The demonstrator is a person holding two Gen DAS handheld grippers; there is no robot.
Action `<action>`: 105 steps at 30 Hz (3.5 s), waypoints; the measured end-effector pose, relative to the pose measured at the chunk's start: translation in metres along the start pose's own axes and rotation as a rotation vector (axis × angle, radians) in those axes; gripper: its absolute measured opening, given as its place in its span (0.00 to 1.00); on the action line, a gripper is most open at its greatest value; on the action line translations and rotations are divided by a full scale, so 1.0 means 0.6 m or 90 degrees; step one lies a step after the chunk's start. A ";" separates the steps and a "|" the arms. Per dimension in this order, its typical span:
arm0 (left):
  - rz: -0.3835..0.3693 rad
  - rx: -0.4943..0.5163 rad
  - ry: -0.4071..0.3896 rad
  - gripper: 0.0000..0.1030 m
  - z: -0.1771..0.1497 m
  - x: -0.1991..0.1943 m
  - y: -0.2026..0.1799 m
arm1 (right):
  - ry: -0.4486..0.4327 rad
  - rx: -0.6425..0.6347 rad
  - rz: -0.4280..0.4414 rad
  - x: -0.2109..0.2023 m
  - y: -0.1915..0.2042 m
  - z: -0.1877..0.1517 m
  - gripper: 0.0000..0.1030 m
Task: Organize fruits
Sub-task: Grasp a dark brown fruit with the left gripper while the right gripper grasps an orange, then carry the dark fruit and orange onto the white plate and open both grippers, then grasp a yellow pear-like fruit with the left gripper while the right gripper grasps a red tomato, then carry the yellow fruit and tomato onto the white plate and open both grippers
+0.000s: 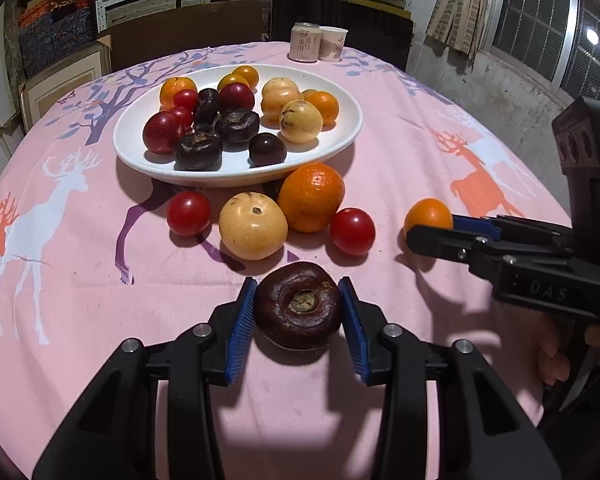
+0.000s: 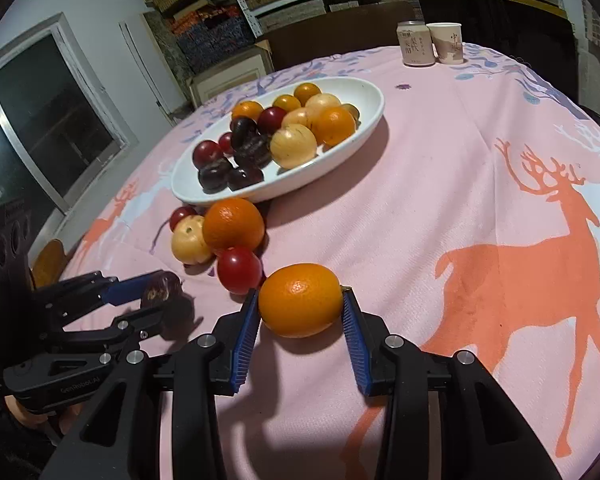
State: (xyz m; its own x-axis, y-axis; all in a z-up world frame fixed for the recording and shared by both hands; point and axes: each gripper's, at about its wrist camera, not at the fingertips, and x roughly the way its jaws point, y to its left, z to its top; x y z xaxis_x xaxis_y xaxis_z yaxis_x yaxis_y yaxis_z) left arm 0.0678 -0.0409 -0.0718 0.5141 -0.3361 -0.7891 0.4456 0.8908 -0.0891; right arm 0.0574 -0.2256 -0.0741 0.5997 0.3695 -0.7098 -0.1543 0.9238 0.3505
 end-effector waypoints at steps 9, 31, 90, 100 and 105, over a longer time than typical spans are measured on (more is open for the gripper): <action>-0.016 -0.022 -0.021 0.39 -0.013 -0.027 0.014 | -0.060 0.004 0.040 -0.031 -0.003 -0.002 0.40; 0.059 -0.039 -0.014 0.40 0.202 0.070 0.107 | -0.130 -0.149 -0.041 0.052 0.076 0.239 0.40; 0.073 0.009 0.007 0.39 0.056 0.066 0.022 | -0.001 -0.034 0.115 0.020 -0.006 0.056 0.27; 0.099 -0.016 -0.026 0.39 0.038 0.023 0.013 | -0.038 -0.052 0.126 0.000 0.000 0.053 0.27; 0.092 -0.025 -0.034 0.39 0.032 0.011 0.017 | -0.071 -0.062 0.121 -0.019 0.004 0.049 0.27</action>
State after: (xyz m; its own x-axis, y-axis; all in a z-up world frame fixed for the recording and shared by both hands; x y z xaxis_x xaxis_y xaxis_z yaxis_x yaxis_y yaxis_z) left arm 0.0898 -0.0402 -0.0661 0.6100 -0.2182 -0.7618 0.3351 0.9422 -0.0015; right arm 0.0733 -0.2307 -0.0472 0.6355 0.5287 -0.5627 -0.3439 0.8463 0.4069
